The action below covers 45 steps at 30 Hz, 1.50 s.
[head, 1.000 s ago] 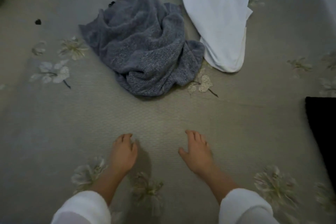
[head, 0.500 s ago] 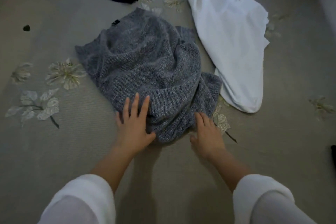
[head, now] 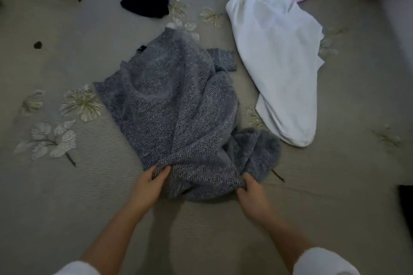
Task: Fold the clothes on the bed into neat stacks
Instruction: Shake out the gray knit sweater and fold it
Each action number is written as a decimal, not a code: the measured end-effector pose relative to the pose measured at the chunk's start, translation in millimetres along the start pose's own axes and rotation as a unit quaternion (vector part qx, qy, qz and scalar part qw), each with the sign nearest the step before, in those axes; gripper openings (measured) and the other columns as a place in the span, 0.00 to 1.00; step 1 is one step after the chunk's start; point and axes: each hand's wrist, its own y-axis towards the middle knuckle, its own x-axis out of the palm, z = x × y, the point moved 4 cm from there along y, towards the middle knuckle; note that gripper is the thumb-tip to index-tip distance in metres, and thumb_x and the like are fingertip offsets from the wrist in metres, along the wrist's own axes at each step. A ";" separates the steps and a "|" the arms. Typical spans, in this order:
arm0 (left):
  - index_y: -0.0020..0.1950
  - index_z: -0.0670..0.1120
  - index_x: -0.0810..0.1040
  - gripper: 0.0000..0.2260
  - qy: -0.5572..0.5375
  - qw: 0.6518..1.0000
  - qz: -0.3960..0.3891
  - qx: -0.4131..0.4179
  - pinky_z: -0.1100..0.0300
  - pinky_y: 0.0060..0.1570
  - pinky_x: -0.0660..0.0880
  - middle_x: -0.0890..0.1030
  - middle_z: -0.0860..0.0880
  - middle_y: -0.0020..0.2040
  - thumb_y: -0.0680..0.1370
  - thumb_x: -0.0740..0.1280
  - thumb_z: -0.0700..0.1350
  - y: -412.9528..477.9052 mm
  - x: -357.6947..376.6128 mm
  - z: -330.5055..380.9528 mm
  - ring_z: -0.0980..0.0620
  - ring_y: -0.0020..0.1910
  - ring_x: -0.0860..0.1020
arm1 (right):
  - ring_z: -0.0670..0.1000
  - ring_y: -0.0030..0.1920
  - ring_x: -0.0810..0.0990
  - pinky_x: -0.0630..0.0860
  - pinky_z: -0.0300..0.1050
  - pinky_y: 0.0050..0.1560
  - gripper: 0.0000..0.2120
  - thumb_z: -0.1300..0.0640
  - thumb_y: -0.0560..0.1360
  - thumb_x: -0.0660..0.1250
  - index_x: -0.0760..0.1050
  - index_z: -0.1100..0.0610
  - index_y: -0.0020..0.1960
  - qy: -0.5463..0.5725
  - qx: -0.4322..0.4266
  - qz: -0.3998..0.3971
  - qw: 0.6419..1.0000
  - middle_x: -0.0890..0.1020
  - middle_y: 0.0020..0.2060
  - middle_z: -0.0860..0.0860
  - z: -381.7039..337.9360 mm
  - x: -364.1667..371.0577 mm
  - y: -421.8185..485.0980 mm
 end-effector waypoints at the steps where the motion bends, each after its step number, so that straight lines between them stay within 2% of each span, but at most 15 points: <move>1: 0.56 0.50 0.79 0.08 -0.007 1.000 -0.013 -0.001 0.60 0.56 0.73 0.81 0.51 0.54 0.79 0.65 0.47 -16.7 -5.3 2.5 0.54 0.53 0.78 | 0.49 0.40 0.73 0.69 0.44 0.40 0.05 0.63 0.77 0.60 0.68 0.54 0.45 0.041 0.009 0.008 0.999 0.76 0.40 0.51 1.0 -1.7 -14.2; 5: 0.55 0.53 0.81 0.09 -0.008 0.999 -0.044 -0.008 0.68 0.45 0.74 0.82 0.56 0.52 0.78 0.66 0.52 -88.6 -26.6 15.8 0.59 0.49 0.80 | 0.48 0.32 0.65 0.63 0.46 0.35 0.14 0.67 0.75 0.62 0.61 0.55 0.36 0.107 0.003 0.082 0.991 0.68 0.31 0.51 -6.4 -27.1 -74.8; 8: 0.47 0.57 0.81 0.04 -0.009 0.998 -0.060 0.001 0.70 0.40 0.75 0.84 0.60 0.44 0.76 0.67 0.54 -141.1 -37.9 37.6 0.60 0.46 0.81 | 0.45 0.28 0.69 0.67 0.40 0.30 0.13 0.69 0.74 0.62 0.64 0.56 0.36 0.142 -0.036 0.115 0.983 0.69 0.29 0.51 -30.0 -67.0 -124.4; 13: 0.40 0.50 0.82 0.10 0.041 0.992 -0.044 0.107 0.63 0.41 0.77 0.85 0.56 0.38 0.76 0.67 0.53 -214.5 -49.4 110.1 0.56 0.42 0.83 | 0.47 0.30 0.67 0.66 0.39 0.31 0.13 0.70 0.73 0.62 0.65 0.56 0.36 0.164 -0.161 0.190 0.955 0.69 0.29 0.53 -91.4 -153.3 -202.6; 15: 0.39 0.51 0.81 0.10 0.036 0.985 -0.021 0.165 0.66 0.37 0.76 0.84 0.58 0.35 0.76 0.68 0.54 -240.9 -58.5 149.1 0.61 0.38 0.82 | 0.48 0.31 0.67 0.65 0.42 0.32 0.11 0.67 0.73 0.63 0.65 0.55 0.37 0.147 -0.213 0.218 0.941 0.69 0.30 0.53 -117.2 -188.6 -232.4; 17: 0.40 0.51 0.81 0.09 0.005 0.976 0.016 0.218 0.71 0.33 0.73 0.84 0.58 0.35 0.74 0.70 0.55 -265.8 -70.1 188.9 0.62 0.37 0.81 | 0.49 0.31 0.67 0.65 0.45 0.35 0.11 0.66 0.72 0.64 0.66 0.53 0.37 0.154 -0.268 0.237 0.921 0.69 0.30 0.53 -144.7 -221.0 -262.8; 22: 0.44 0.51 0.81 0.05 -0.156 0.936 0.063 0.310 0.66 0.38 0.76 0.85 0.55 0.42 0.72 0.73 0.51 -326.9 -94.9 274.5 0.58 0.42 0.83 | 0.41 0.28 0.65 0.64 0.39 0.32 0.13 0.67 0.71 0.64 0.66 0.50 0.38 0.125 -0.396 0.320 0.851 0.69 0.28 0.47 -217.1 -284.6 -338.4; 25: 0.42 0.51 0.82 0.00 -0.200 0.901 0.064 0.379 0.64 0.38 0.78 0.85 0.53 0.41 0.73 0.72 0.46 -367.8 -104.3 311.7 0.55 0.42 0.83 | 0.39 0.28 0.66 0.64 0.36 0.32 0.10 0.68 0.70 0.64 0.67 0.55 0.43 0.095 -0.445 0.349 0.819 0.69 0.29 0.45 -248.8 -314.1 -375.8; 30: 0.45 0.49 0.79 0.08 -0.249 0.859 0.079 0.441 0.62 0.38 0.79 0.84 0.53 0.39 0.71 0.71 0.37 -410.0 -128.0 336.4 0.54 0.40 0.83 | 0.41 0.31 0.66 0.63 0.39 0.34 0.13 0.69 0.65 0.60 0.67 0.54 0.46 0.068 -0.523 0.381 0.759 0.70 0.31 0.43 -283.6 -351.2 -429.2; 32: 0.45 0.50 0.78 0.10 -0.228 0.866 0.081 0.437 0.61 0.38 0.79 0.84 0.54 0.39 0.72 0.69 0.35 -411.4 -135.5 332.7 0.53 0.42 0.82 | 0.42 0.32 0.67 0.64 0.41 0.35 0.14 0.68 0.65 0.60 0.67 0.52 0.45 0.087 -0.543 0.382 0.743 0.71 0.32 0.44 -289.3 -354.4 -438.6; 35: 0.49 0.51 0.76 0.11 -0.093 0.923 0.073 0.367 0.57 0.39 0.75 0.80 0.49 0.49 0.72 0.69 0.37 -399.2 -134.9 314.1 0.47 0.50 0.79 | 0.46 0.35 0.71 0.68 0.42 0.39 0.14 0.69 0.65 0.60 0.71 0.55 0.46 0.088 -0.559 0.368 0.738 0.75 0.34 0.47 -291.8 -341.8 -435.7; 37: 0.56 0.56 0.74 0.17 0.024 0.953 0.032 0.300 0.57 0.38 0.75 0.77 0.49 0.54 0.72 0.70 0.38 -388.9 -128.1 289.8 0.47 0.50 0.77 | 0.49 0.42 0.76 0.72 0.43 0.46 0.13 0.70 0.65 0.61 0.75 0.60 0.47 0.069 -0.567 0.346 0.744 0.78 0.39 0.49 -287.5 -326.7 -423.5; 39: 0.60 0.61 0.72 0.22 0.144 0.960 -0.076 0.227 0.58 0.36 0.78 0.78 0.52 0.54 0.72 0.71 0.41 -386.0 -110.1 253.7 0.49 0.49 0.78 | 0.49 0.46 0.78 0.72 0.42 0.49 0.15 0.70 0.65 0.61 0.78 0.61 0.48 0.036 -0.565 0.314 0.762 0.80 0.41 0.50 -276.7 -308.0 -406.1; 42: 0.62 0.56 0.76 0.18 0.294 0.908 -0.259 0.152 0.54 0.46 0.80 0.83 0.48 0.55 0.76 0.69 0.39 -383.3 -63.4 186.9 0.47 0.52 0.82 | 0.38 0.43 0.75 0.68 0.29 0.48 0.17 0.69 0.63 0.62 0.80 0.58 0.48 0.032 -0.558 0.257 0.789 0.80 0.40 0.44 -247.8 -271.6 -382.5; 45: 0.66 0.48 0.73 0.17 0.328 0.863 -0.370 0.101 0.65 0.44 0.76 0.80 0.47 0.60 0.78 0.66 0.37 -382.9 -15.3 129.7 0.58 0.50 0.80 | 0.45 0.59 0.73 0.63 0.33 0.61 0.15 0.66 0.64 0.64 0.82 0.52 0.46 0.030 -0.528 0.267 0.805 0.79 0.52 0.49 -209.2 -236.5 -356.7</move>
